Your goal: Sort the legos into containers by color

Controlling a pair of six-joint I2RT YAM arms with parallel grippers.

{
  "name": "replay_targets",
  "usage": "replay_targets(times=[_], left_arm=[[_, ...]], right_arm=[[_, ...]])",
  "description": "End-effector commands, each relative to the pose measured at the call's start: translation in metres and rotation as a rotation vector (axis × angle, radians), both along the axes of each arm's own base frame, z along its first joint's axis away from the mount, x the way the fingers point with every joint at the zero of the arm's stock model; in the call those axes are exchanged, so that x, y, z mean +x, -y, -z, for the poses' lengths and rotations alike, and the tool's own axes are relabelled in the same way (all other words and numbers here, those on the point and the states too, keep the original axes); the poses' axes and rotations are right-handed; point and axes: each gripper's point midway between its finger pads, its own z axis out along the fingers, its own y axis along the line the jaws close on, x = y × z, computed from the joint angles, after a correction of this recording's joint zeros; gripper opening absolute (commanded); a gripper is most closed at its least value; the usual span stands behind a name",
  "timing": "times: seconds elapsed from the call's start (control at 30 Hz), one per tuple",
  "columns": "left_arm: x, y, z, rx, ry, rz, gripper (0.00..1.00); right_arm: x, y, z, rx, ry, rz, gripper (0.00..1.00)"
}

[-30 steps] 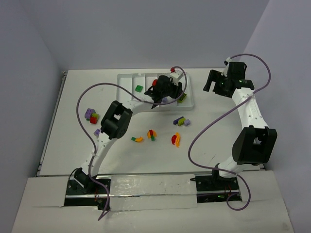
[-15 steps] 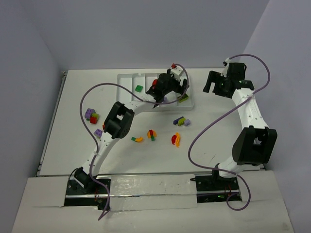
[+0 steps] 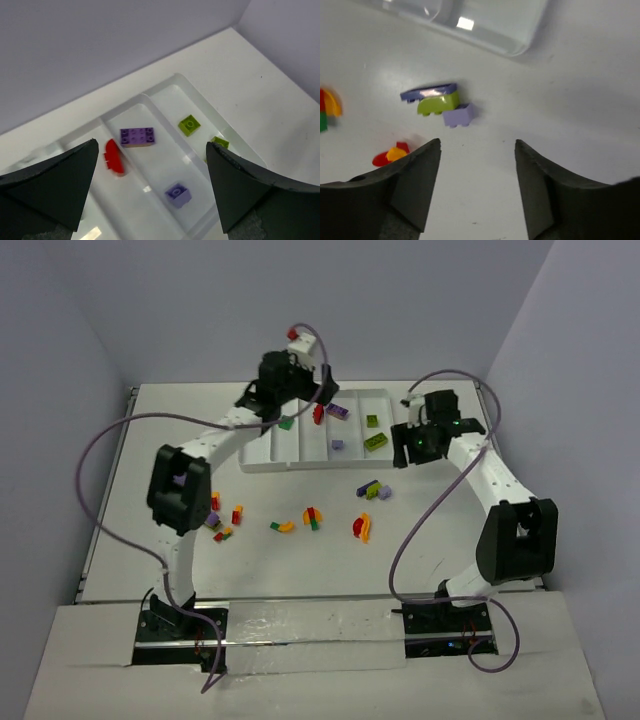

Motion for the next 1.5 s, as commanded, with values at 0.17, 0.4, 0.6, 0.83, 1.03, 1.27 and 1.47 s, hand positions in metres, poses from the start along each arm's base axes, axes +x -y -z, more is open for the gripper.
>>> replay_targets(times=[0.17,0.4,0.6,0.83,1.03,1.27,1.47], left_arm=[[-0.096,-0.086,-0.032,0.047,-0.150,0.073,0.96],[-0.117,-0.118,-0.015,0.022,-0.217,0.024,0.94],[-0.119,-0.122,-0.006,0.019,-0.231,0.016,0.94],[-0.118,-0.121,0.000,0.015,-0.244,0.018,0.94],[-0.121,-0.119,0.009,0.012,-0.267,0.032,0.93],[-0.138,-0.111,0.022,0.005,-0.330,0.107,0.87],[-0.163,-0.104,0.028,-0.020,-0.391,0.202,0.82]], right_arm=[[-0.034,-0.038,0.052,-0.107,-0.179,-0.189,0.60],[-0.035,-0.045,0.085,-0.173,-0.245,-0.207,0.62],[-0.029,-0.047,0.099,-0.195,-0.260,-0.209,0.62],[-0.019,-0.044,0.110,-0.229,-0.259,-0.196,0.60],[-0.010,-0.045,0.111,-0.239,-0.233,-0.211,0.57],[-0.007,-0.049,0.106,-0.235,-0.193,-0.265,0.33],[-0.015,-0.056,0.096,-0.197,-0.163,-0.333,0.00]])
